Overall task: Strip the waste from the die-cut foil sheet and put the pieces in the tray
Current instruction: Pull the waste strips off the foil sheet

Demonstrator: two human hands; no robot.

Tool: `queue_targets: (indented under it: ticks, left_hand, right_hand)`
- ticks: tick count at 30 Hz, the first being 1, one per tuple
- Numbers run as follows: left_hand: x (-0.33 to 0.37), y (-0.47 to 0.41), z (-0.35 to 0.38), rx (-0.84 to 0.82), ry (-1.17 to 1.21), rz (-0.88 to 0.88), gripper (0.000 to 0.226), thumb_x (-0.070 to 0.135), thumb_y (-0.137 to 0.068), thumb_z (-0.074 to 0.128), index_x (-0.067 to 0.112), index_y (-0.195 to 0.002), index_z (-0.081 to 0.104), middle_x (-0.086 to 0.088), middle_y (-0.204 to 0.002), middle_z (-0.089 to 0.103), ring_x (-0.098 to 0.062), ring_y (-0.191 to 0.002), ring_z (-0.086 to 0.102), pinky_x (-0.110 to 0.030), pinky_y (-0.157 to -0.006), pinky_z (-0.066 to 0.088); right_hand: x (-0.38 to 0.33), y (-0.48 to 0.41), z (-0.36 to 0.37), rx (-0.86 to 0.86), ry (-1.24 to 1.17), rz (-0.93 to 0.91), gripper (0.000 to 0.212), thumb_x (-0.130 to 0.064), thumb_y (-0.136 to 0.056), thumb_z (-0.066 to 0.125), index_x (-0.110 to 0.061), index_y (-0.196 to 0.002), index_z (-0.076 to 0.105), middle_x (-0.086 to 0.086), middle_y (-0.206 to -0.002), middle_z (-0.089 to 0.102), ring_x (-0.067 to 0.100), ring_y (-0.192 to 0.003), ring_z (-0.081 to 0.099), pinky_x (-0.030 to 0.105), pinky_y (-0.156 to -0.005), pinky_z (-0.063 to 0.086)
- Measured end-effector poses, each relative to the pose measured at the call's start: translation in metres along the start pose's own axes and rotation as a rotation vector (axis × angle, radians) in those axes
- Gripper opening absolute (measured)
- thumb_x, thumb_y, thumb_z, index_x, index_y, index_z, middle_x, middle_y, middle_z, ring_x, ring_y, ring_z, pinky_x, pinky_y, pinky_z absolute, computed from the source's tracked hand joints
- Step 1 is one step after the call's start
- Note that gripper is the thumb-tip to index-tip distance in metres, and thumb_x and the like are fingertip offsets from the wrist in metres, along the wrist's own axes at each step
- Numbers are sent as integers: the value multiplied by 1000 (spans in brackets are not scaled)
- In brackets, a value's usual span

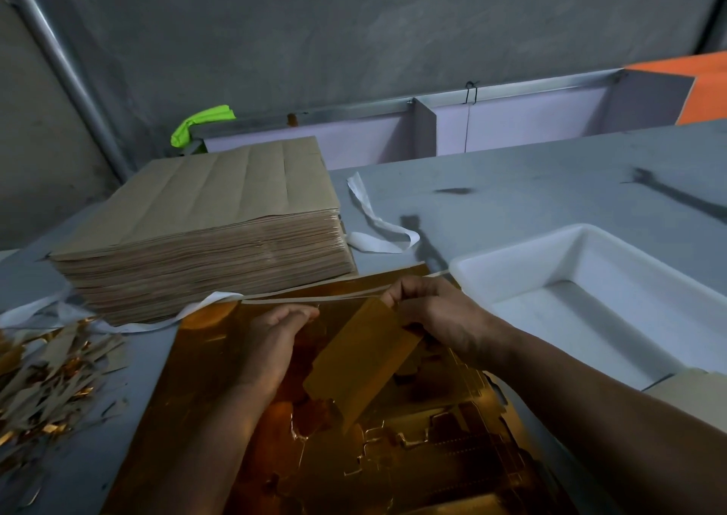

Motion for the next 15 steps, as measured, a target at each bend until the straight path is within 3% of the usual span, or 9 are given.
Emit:
queue_targets:
  ticks: [3, 5, 7, 9, 12, 15]
  left_hand:
    - [15, 7, 4, -58, -2, 57, 20, 24, -96, 53, 19, -96, 73, 4, -100, 72, -12, -103, 63, -37, -99, 44]
    - [24, 13, 12, -204, 4, 60, 23, 33, -90, 56, 19, -93, 73, 3, -90, 74, -10, -89, 68, -33, -85, 49]
    - [28, 18, 22, -353, -44, 41, 28, 41, -83, 57, 18, -89, 73, -5, -87, 73, -18, -86, 68, -36, -80, 48]
    - [30, 21, 27, -417, -89, 18, 17, 32, -88, 60, 20, -83, 72, -9, -87, 72, -26, -89, 67, -40, -83, 49]
    - [27, 21, 28, -380, -57, -45, 20, 23, -94, 57, 21, -79, 70, -11, -88, 70, -30, -93, 65, -45, -89, 48]
    - [26, 20, 30, -305, 70, -132, 14, 25, -94, 57, 14, -92, 66, -20, -101, 67, -38, -105, 62, -54, -99, 45]
  right_hand:
    - [1, -1, 0, -1, -21, 5, 12, -9, -93, 54, -7, -97, 65, 3, -77, 63, 16, -68, 59, 26, -56, 46]
    - [1, -1, -1, 8, -26, 7, 12, -8, -92, 55, -12, -92, 66, -2, -71, 63, 9, -59, 58, 21, -49, 44]
    - [1, -1, -4, 37, -28, 7, 13, -5, -91, 55, -13, -88, 65, -4, -68, 63, 3, -53, 58, 17, -45, 42]
    - [2, -2, -6, 64, -47, 8, 14, -7, -93, 55, -15, -87, 65, -3, -70, 63, 4, -55, 59, 16, -45, 43]
    - [3, -3, -7, 89, -116, 29, 10, -25, -98, 58, -17, -99, 62, 5, -94, 64, 19, -75, 64, 19, -50, 48]
    - [3, -3, -8, 117, -101, 56, 28, -35, -94, 64, -23, -117, 54, 7, -110, 63, 25, -88, 67, 24, -54, 52]
Point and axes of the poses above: each hand's wrist, its own y-axis away from the middle knuckle, its own z-axis out of the palm, x = y × z, the point moved 7 cm from there along -y, towards the middle knuckle
